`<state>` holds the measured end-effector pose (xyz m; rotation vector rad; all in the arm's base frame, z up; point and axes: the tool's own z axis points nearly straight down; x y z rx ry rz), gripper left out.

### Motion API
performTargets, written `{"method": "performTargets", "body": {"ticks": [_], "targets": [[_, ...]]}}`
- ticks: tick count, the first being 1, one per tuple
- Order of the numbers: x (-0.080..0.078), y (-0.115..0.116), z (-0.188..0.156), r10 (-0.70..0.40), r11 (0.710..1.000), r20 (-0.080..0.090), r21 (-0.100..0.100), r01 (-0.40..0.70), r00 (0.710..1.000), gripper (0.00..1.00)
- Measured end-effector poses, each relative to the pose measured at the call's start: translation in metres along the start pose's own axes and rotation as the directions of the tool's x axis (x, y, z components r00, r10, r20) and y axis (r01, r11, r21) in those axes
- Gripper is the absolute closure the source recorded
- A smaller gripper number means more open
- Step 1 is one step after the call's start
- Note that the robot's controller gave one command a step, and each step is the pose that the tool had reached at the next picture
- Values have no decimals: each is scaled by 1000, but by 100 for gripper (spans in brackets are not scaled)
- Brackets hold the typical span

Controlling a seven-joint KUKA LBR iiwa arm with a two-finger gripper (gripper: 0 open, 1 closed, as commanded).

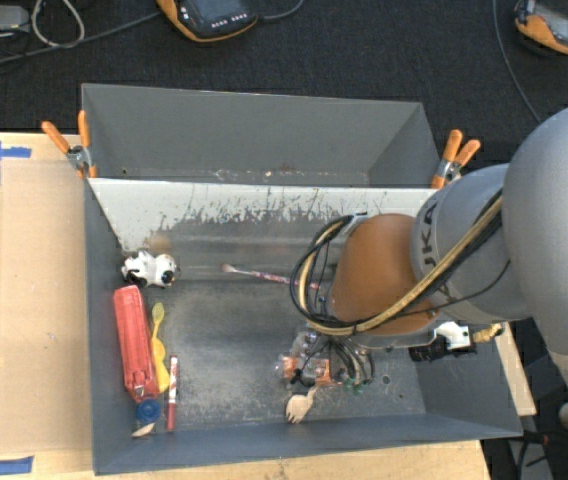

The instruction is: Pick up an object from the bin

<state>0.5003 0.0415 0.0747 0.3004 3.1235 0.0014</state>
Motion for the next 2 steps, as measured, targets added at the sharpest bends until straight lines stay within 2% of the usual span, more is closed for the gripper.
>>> {"method": "performTargets", "body": {"ticks": [2], "targets": [[7, -27, -142, -18, 1000, -14, 2, 18, 1000, 100]]}}
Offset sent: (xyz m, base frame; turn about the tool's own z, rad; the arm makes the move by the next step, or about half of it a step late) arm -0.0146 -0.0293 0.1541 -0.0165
